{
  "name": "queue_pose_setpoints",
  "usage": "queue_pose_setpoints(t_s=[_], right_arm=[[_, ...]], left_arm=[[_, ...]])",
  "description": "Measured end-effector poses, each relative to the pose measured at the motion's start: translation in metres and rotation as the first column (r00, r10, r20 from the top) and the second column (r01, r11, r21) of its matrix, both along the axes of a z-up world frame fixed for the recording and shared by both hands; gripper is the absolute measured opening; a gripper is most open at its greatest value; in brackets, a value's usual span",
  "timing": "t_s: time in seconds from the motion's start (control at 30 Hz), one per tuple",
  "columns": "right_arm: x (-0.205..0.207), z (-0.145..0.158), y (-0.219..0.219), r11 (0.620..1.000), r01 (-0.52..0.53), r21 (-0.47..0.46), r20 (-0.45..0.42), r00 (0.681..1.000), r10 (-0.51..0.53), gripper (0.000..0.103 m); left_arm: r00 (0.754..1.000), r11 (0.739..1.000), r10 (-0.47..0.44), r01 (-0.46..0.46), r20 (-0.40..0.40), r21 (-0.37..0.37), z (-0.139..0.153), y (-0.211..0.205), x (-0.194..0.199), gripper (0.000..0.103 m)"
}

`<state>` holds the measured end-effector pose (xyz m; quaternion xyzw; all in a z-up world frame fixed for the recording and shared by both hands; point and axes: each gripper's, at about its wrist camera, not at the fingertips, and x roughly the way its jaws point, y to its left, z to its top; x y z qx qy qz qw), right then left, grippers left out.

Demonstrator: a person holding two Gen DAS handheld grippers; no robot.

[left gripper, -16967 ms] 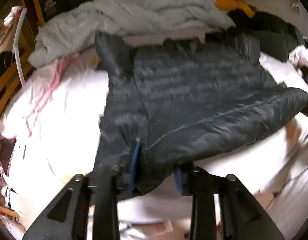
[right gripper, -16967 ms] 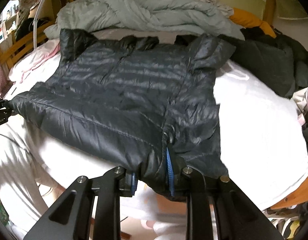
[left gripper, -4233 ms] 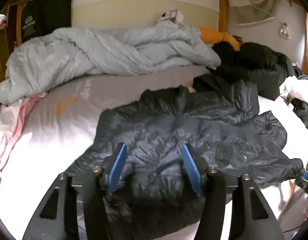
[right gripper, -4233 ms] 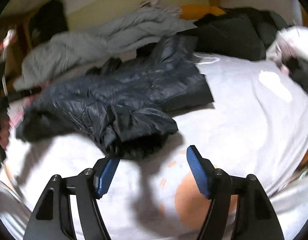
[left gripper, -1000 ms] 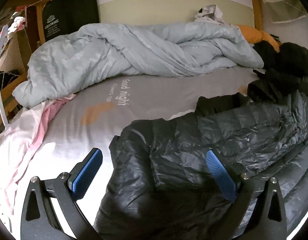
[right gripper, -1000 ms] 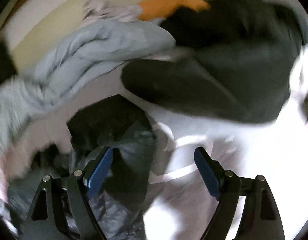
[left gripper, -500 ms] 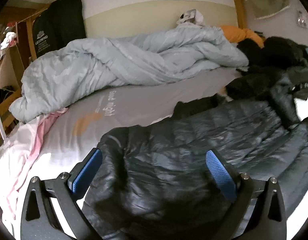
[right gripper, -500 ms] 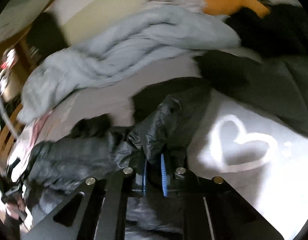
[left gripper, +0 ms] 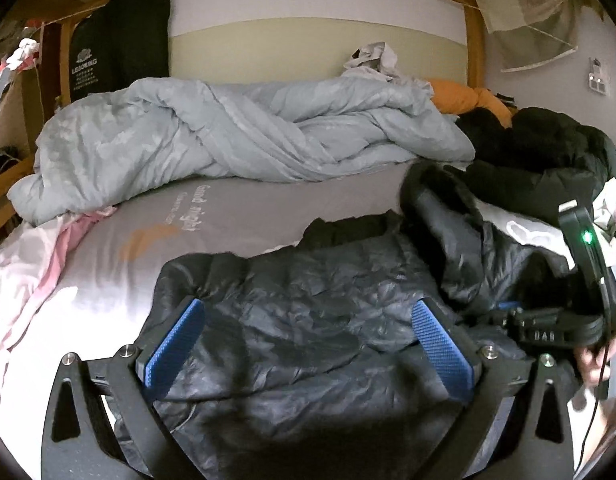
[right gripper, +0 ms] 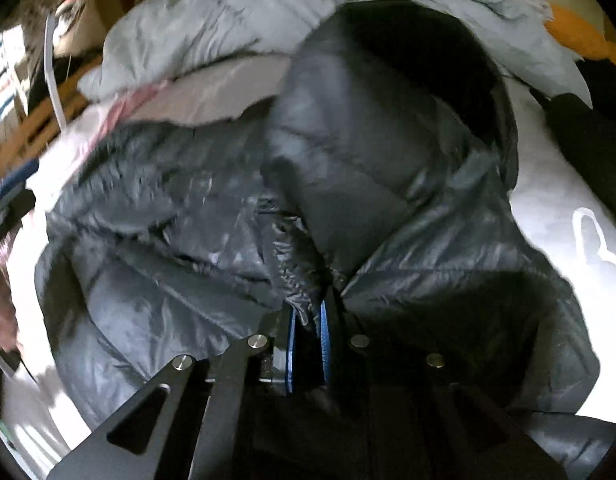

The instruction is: Fold large clothes

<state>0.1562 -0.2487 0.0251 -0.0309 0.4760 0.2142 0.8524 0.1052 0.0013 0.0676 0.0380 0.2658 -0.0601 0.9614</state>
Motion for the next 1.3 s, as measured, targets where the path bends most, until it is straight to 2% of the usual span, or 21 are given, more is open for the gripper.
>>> queue_pose_setpoints(t_s=[0.13, 0.27, 0.33, 0.4, 0.47, 0.6, 0.67, 0.73, 0.77, 0.8, 0.87, 0.9, 0.93, 0.97, 1.0, 1.07, 1.1, 1.17, 1.23, 1.3], right_arm=[[0.006, -0.002, -0.009, 0.998, 0.019, 0.054, -0.047, 0.999, -0.017, 0.011], [0.006, 0.012, -0.022, 0.996, 0.044, 0.082, -0.042, 0.998, -0.04, 0.014], [0.003, 0.028, -0.032, 0.992, 0.067, 0.111, -0.014, 0.998, -0.066, 0.026], [-0.001, 0.048, -0.048, 0.984, 0.1, 0.15, 0.033, 0.994, -0.106, 0.048], [-0.006, 0.065, -0.061, 0.978, 0.123, 0.166, 0.082, 0.987, -0.138, 0.06], [-0.01, 0.095, -0.101, 0.96, 0.186, 0.212, 0.139, 0.966, -0.218, 0.061], [-0.009, 0.104, -0.131, 0.937, 0.269, 0.225, 0.154, 0.939, -0.307, 0.064], [-0.005, 0.106, -0.16, 0.912, 0.355, 0.205, 0.156, 0.908, -0.389, 0.064], [-0.003, 0.105, -0.173, 0.898, 0.399, 0.183, 0.157, 0.89, -0.428, 0.064], [-0.002, 0.104, -0.183, 0.887, 0.432, 0.165, 0.158, 0.876, -0.456, 0.064], [0.003, 0.098, -0.204, 0.863, 0.488, 0.13, 0.142, 0.852, -0.504, 0.064], [0.005, 0.094, -0.211, 0.852, 0.51, 0.119, 0.129, 0.843, -0.523, 0.064], [0.008, 0.09, -0.22, 0.837, 0.535, 0.113, 0.11, 0.831, -0.546, 0.064], [0.009, 0.086, -0.228, 0.827, 0.551, 0.113, 0.092, 0.823, -0.561, 0.064], [0.008, 0.082, -0.235, 0.821, 0.56, 0.112, 0.079, 0.819, -0.569, 0.064], [0.011, 0.076, -0.245, 0.811, 0.578, 0.094, 0.06, 0.81, -0.584, 0.064], [0.01, 0.075, -0.246, 0.806, 0.585, 0.088, 0.06, 0.805, -0.591, 0.064], [0.009, 0.072, -0.248, 0.802, 0.591, 0.088, 0.06, 0.8, -0.596, 0.064], [0.007, 0.073, -0.249, 0.804, 0.588, 0.091, 0.067, 0.802, -0.594, 0.064], [0.006, 0.072, -0.247, 0.806, 0.585, 0.088, 0.079, 0.803, -0.591, 0.064]], left_arm=[[1.0, 0.999, -0.026, 0.026, 0.008, -0.025, 0.009, -0.022, 0.028, 0.103], [0.997, 0.994, -0.056, 0.05, -0.055, -0.098, 0.019, -0.055, 0.077, 0.103], [0.993, 0.99, -0.065, 0.051, -0.103, -0.131, 0.02, -0.073, 0.107, 0.103], [0.982, 0.985, -0.099, 0.074, -0.159, -0.156, 0.016, -0.093, 0.137, 0.103], [0.973, 0.984, -0.111, 0.079, -0.205, -0.16, 0.012, -0.11, 0.158, 0.103], [0.949, 0.971, -0.151, 0.09, -0.278, -0.222, 0.003, -0.141, 0.191, 0.103], [0.946, 0.981, -0.138, 0.089, -0.294, -0.174, 0.001, -0.158, 0.201, 0.103], [0.945, 0.998, -0.062, 0.051, -0.321, -0.043, -0.004, -0.174, 0.211, 0.103], [0.938, 0.999, -0.007, 0.021, -0.347, 0.038, -0.01, -0.182, 0.219, 0.103], [0.929, 0.996, 0.018, 0.014, -0.37, 0.083, -0.016, -0.187, 0.225, 0.102], [0.922, 0.993, 0.004, 0.042, -0.387, 0.111, -0.025, -0.195, 0.23, 0.093], [0.92, 0.99, 0.004, 0.052, -0.391, 0.134, -0.029, -0.201, 0.232, 0.074], [0.921, 0.987, 0.001, 0.063, -0.39, 0.15, -0.031, -0.205, 0.232, 0.044], [0.923, 0.986, -0.016, 0.079, -0.384, 0.149, -0.031, -0.207, 0.229, 0.027], [0.927, 0.985, -0.054, 0.109, -0.37, 0.13, -0.03, -0.211, 0.226, 0.003], [0.947, 0.983, -0.125, 0.158, -0.296, 0.092, -0.017, -0.216, 0.211, 0.003], [0.96, 0.978, -0.165, 0.189, -0.225, 0.088, -0.004, -0.22, 0.197, 0.003], [0.959, 0.959, -0.262, 0.271, -0.106, 0.08, 0.019, -0.225, 0.171, 0.003], [0.916, 0.915, -0.401, 0.399, 0.027, 0.058, 0.049, -0.227, 0.134, 0.003], [0.841, 0.849, -0.528, 0.526, 0.123, 0.048, 0.073, -0.224, 0.097, 0.003]])
